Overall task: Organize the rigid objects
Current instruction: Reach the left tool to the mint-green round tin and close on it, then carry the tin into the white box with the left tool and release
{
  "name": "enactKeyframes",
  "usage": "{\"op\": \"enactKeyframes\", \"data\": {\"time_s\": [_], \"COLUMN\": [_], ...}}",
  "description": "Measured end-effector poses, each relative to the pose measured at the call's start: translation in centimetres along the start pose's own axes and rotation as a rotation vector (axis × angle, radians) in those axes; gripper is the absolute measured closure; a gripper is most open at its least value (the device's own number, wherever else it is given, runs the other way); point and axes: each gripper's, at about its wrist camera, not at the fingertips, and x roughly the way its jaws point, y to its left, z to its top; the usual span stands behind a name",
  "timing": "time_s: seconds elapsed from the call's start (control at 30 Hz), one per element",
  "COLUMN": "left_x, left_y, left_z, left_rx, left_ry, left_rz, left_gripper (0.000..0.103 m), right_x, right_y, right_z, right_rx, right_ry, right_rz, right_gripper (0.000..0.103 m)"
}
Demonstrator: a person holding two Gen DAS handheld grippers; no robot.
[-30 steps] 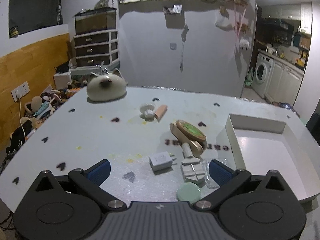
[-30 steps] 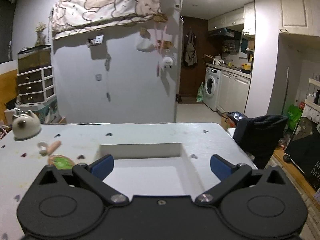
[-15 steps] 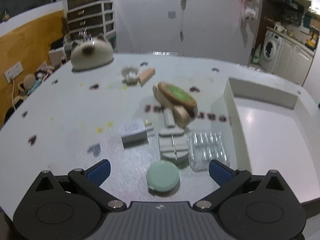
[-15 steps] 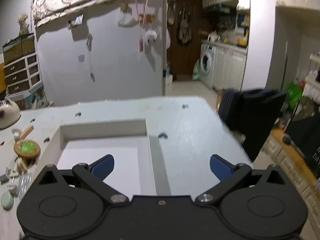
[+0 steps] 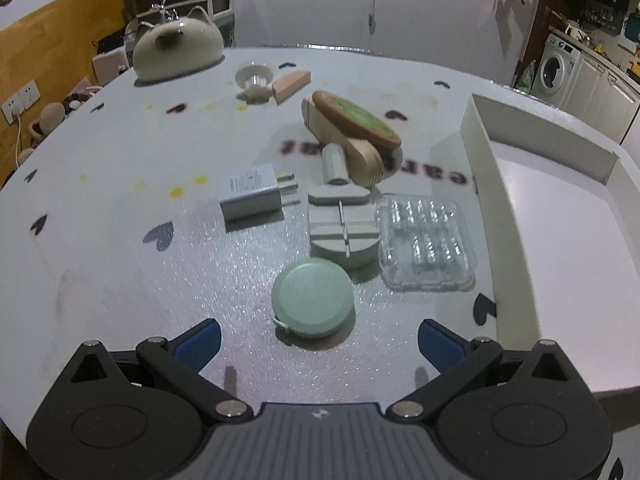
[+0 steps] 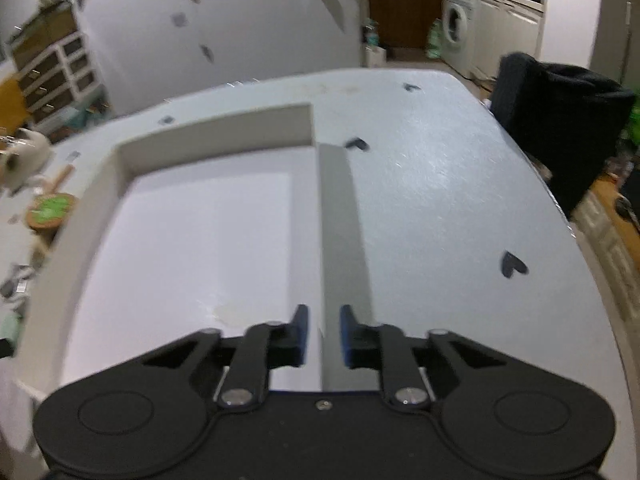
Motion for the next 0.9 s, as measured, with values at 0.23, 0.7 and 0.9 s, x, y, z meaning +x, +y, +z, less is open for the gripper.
{"op": "enactKeyframes", "data": {"time_s": [0.23,0.7,0.9], "left_x": [1.7,2.2,0.9], "left_y": [0.9,0.6,0.1], "left_z": [0.4,1.8,2.5], "left_rx": [-0.053,-0.041,-0.033], "left_ry": [0.045,-0.006,-0.053], "left_rz": [-0.006,0.026,0.006], "left_gripper": [0.0,0.052,0.053], "right_x": [1.2,2.0,2.0], "right_y": [0.4,0.5,0.4], "right_z": [0.0,0.1,0.2], "right_rx": [-0.013,-0.02,-0.023], "right_ry": [0.055,0.091,0.092], "right_rz": [-0.012,-0.019,-0.015], "right_gripper": [0.099,0.099,0.099]}}
